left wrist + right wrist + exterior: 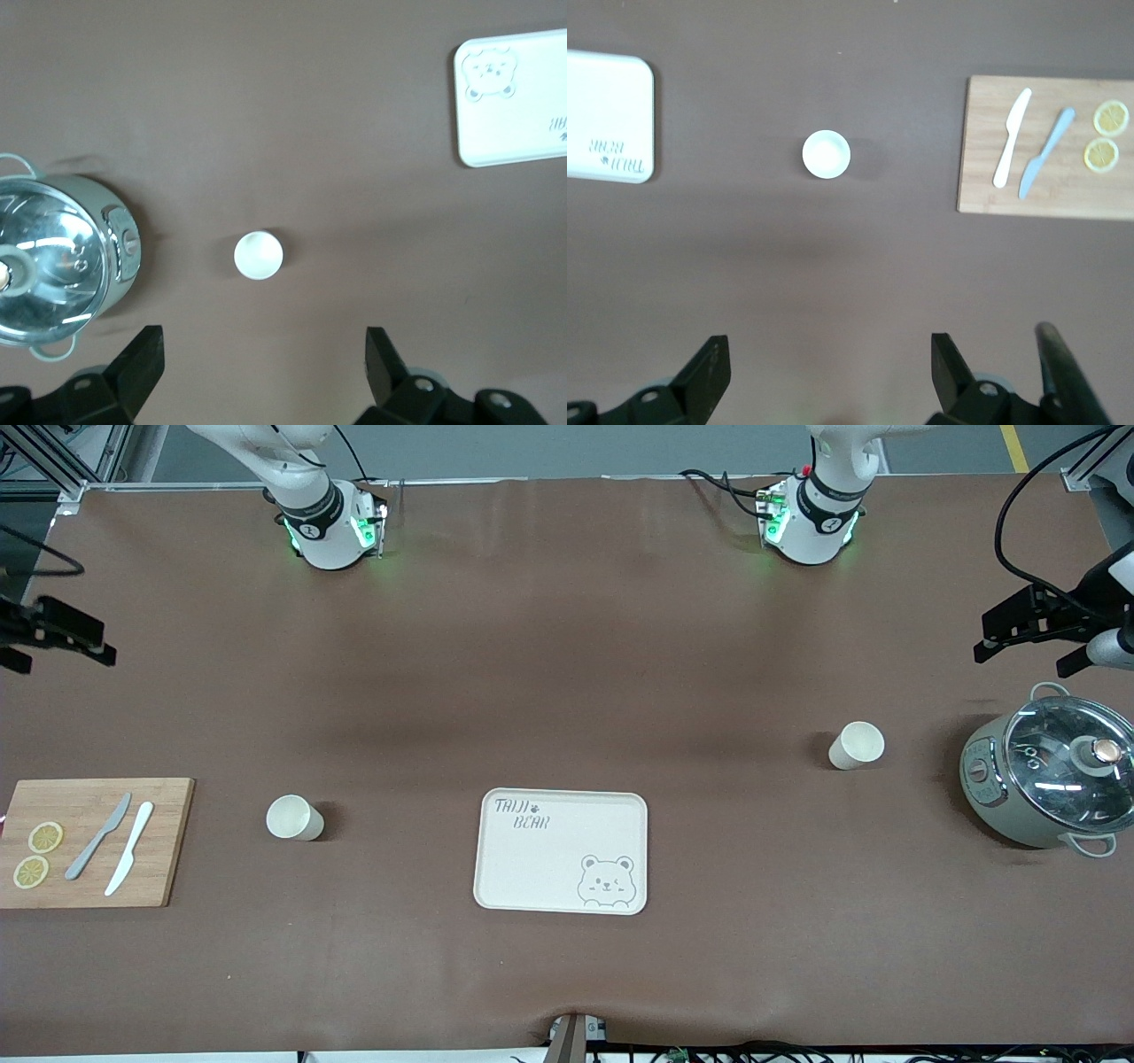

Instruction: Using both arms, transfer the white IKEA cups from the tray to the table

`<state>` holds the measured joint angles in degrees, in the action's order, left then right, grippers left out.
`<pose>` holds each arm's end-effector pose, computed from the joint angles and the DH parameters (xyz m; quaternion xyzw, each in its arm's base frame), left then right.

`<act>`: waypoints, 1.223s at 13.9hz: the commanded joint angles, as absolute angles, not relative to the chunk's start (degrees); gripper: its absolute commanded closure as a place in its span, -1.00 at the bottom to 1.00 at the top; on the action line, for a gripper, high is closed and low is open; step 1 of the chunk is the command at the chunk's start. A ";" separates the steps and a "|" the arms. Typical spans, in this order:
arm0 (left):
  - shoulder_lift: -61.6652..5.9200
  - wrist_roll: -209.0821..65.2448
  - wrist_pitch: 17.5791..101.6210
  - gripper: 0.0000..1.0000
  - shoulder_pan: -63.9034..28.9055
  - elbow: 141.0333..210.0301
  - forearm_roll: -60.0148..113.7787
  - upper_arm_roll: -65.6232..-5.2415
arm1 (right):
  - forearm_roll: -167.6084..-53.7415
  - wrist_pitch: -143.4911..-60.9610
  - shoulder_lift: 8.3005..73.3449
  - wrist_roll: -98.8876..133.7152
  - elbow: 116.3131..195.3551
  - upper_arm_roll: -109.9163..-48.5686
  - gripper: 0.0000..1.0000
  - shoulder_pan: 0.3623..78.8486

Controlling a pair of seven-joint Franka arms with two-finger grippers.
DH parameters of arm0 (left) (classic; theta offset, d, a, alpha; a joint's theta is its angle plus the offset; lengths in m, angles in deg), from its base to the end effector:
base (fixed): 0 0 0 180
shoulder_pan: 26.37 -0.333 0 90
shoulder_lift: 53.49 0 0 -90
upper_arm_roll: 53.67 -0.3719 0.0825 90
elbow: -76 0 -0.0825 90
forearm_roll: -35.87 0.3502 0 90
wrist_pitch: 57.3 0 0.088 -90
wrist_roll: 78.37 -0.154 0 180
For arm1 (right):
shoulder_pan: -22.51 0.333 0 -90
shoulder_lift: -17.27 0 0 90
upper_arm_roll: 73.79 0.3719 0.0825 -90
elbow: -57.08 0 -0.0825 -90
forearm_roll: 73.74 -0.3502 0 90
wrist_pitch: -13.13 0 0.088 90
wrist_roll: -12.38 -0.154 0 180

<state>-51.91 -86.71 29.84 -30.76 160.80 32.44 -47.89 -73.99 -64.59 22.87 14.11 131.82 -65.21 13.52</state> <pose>0.5266 -0.0213 0.6545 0.9957 -0.0864 0.0086 0.0308 0.5302 -0.0085 0.6779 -0.9996 -0.0117 0.0221 0.0098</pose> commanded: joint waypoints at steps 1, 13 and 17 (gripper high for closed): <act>-49.01 -85.58 25.94 -1.00 -30.24 156.07 35.08 -47.52 | -73.74 -64.74 22.46 5.12 133.19 -64.56 -1.00 17.48; -47.25 -83.29 24.53 -1.00 -26.64 154.75 40.10 -47.52 | -72.95 -72.65 15.95 15.46 144.97 -65.18 -1.00 13.19; -48.04 -82.94 26.72 -1.00 -27.16 154.83 38.52 -47.60 | -72.86 -72.74 15.95 15.46 144.79 -65.18 -1.00 13.10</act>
